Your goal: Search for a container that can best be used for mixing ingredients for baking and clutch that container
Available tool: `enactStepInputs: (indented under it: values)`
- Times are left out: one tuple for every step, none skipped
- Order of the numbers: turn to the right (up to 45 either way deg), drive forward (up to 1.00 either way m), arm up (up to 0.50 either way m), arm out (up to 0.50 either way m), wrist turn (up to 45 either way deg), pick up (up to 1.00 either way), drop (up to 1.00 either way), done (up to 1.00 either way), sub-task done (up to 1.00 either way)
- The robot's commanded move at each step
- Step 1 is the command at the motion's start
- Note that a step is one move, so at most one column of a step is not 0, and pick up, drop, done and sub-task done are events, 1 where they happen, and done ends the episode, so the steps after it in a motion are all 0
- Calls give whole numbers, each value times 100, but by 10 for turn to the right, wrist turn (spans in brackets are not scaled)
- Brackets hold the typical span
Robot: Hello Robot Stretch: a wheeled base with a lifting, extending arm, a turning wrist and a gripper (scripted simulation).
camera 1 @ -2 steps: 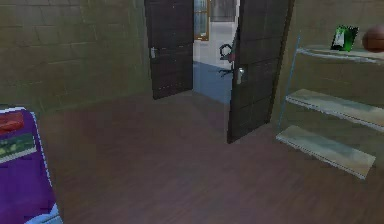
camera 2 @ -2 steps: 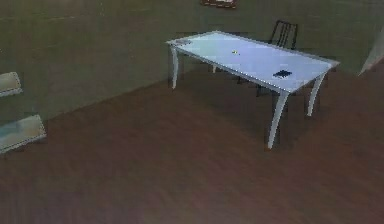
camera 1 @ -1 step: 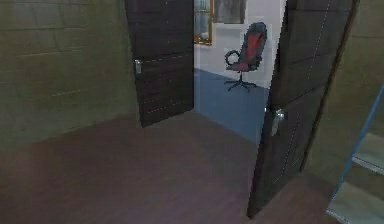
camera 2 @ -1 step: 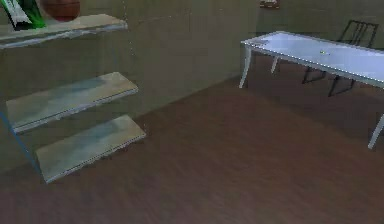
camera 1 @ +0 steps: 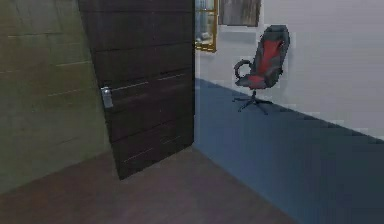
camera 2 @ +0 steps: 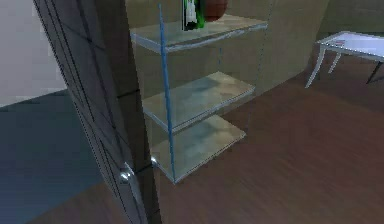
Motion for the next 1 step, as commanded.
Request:
enactStepInputs:
  values:
    - [-90,0,0,0,0,0,0,0,0]
